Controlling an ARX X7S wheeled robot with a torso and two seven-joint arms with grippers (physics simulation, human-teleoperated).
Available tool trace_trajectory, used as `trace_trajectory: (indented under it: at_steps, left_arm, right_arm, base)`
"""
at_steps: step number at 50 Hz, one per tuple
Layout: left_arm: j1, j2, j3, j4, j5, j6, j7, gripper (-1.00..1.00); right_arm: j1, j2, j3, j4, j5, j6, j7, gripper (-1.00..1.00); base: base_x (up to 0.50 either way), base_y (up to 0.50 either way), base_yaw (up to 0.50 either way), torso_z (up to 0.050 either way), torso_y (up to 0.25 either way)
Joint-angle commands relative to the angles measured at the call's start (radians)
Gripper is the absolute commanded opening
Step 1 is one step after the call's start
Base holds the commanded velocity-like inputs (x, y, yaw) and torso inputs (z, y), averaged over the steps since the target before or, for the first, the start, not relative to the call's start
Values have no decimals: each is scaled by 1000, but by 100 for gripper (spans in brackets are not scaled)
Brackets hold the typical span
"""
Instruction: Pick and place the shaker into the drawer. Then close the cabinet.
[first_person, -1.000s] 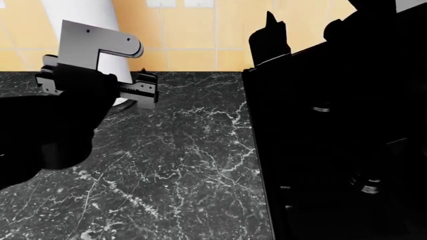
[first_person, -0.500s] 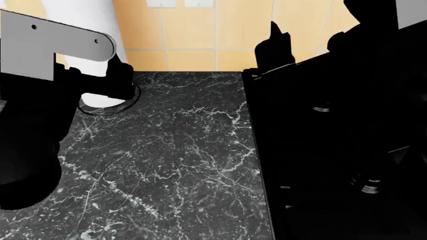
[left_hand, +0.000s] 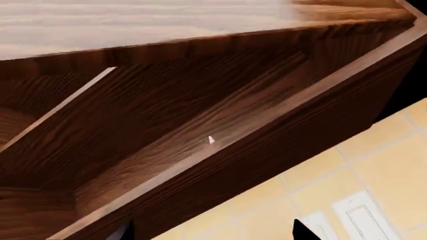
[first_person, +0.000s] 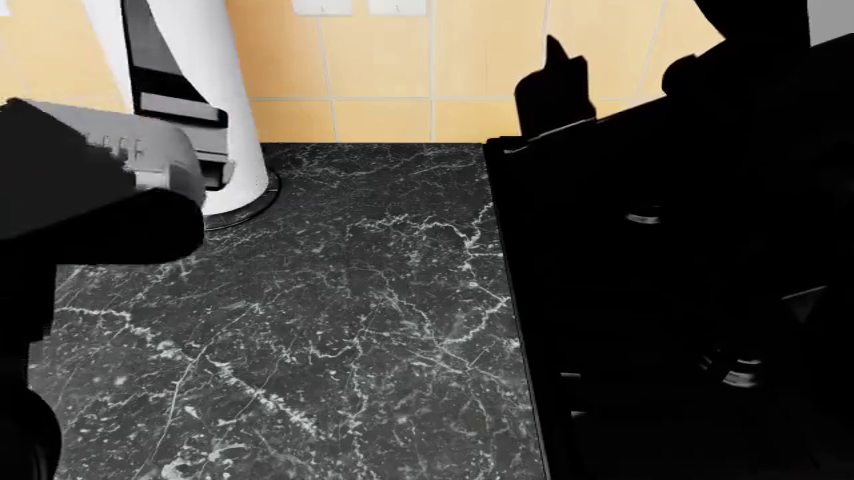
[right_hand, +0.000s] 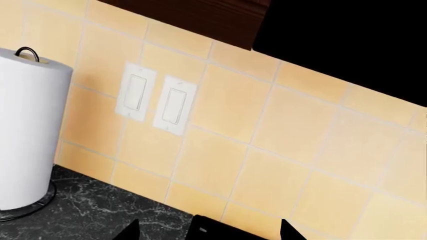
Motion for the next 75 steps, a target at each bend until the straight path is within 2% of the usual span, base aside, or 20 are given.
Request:
trace_trajectory:
  at_steps: [1,10,14,18,22,30,37,39,42,48,52,66,75]
  left_arm:
    - [-472,31,545,69,111,115,-155,100]
    - [-570,92,586,69,172,54,-155,100]
    - [-577,121,541,69,181,8,-155,100]
    - [-577,156,448,69,162,-77,-155,100]
    - [-578,203,261,69,48,-212,-155,100]
    - [-577,183,-24,69,-148,-314,-155,100]
    - [-568,176,-139,69,-187,-362,-155,100]
    - [-528,177,-177,69,-175,-379,-155,100]
    - [-412,193,-293,64,-154,-418,-154,100]
    - [-275,163,-316,-48,31,-263,-51,100]
    - [-212,171,-308,-109,100,-190,-9,100]
    - [-82,254,-255,-230,194,-73,74,100]
    - [-44,302,-223,-373,234,-28,172,100]
  right_arm:
    - [4,6,1,8,-11,-3,-17,100]
    - [-4,7,5,11,-30,-8,-38,100]
    - [-6,7,5,11,-35,-11,-41,100]
    - [-10,9,5,8,-37,-15,-42,100]
    - [-10,11,4,7,-37,-18,-43,100]
    - [-21,18,4,1,-43,-24,-48,100]
    - [-14,18,1,-2,-34,-28,-43,100]
    - [-14,18,0,-5,-31,-30,-40,100]
    - [-13,21,-1,-7,-27,-32,-37,100]
    - [-3,23,-5,-9,-15,-35,-29,100]
    - [-2,26,-5,-10,-14,-37,-30,100]
    - [-18,36,-3,-11,-35,-42,-53,100]
    - [-29,49,2,-17,-41,-49,-62,100]
  base:
    - [0,0,0,0,0]
    - [0,0,0,0,0]
    - [0,0,0,0,0]
    - [0,0,0,0,0]
    - [0,0,0,0,0]
    - [0,0,0,0,0]
    - [0,0,0,0,0]
    - [0,0,0,0,0]
    - [0,0,0,0,0]
    - [0,0,0,0,0]
    - [0,0,0,0,0]
    - [0,0,0,0,0]
    - [0,0,0,0,0]
